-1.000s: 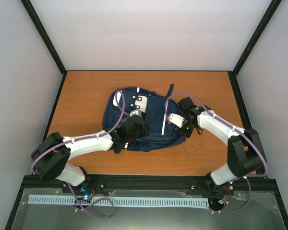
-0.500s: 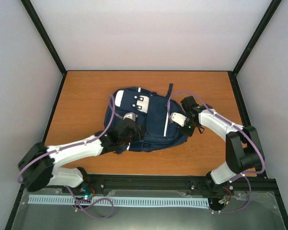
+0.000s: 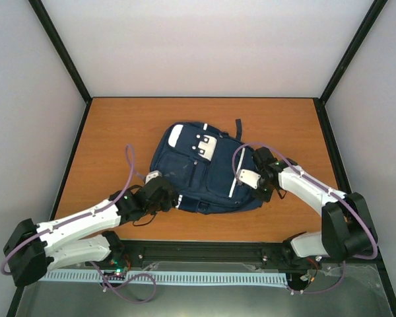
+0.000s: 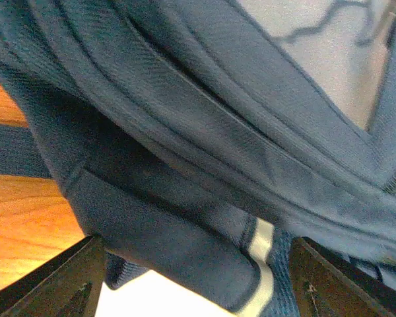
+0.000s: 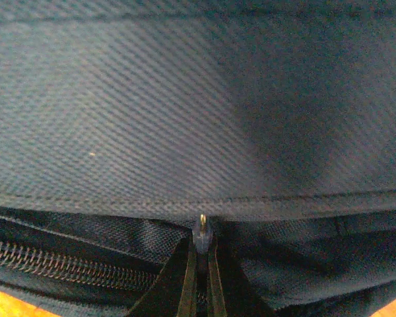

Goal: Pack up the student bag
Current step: Zip the student bag at the center of the board.

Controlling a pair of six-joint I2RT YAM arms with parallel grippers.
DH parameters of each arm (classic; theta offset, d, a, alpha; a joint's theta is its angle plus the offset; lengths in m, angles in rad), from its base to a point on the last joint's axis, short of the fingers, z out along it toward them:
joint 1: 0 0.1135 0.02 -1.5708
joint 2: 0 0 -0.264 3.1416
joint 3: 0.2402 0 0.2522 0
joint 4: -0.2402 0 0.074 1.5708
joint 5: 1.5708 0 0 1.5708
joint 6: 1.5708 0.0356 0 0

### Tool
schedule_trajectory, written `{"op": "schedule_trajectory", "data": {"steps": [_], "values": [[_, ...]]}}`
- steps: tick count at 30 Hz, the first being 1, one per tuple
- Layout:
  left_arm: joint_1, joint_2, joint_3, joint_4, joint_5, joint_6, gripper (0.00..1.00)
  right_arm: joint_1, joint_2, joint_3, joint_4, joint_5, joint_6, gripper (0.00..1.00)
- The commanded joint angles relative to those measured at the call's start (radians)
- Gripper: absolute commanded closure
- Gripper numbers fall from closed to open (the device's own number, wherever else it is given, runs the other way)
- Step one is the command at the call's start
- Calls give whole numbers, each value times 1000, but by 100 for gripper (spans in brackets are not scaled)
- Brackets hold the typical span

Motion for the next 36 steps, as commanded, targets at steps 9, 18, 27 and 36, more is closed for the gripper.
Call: {"op": "schedule_trajectory", "data": {"steps": [9, 18, 27, 36], "values": [[301, 286, 239, 169, -84, 295, 22, 235, 56, 49, -139, -16, 142, 97], [356, 201, 321, 113, 1, 289, 27, 273, 52, 129, -172, -92, 227, 97], [113, 221, 188, 309, 304, 12, 40, 273, 57, 136, -165, -110, 250, 97], [-43, 366, 206, 421, 295, -105, 53, 273, 56, 131, -156, -129, 266, 97]]}}
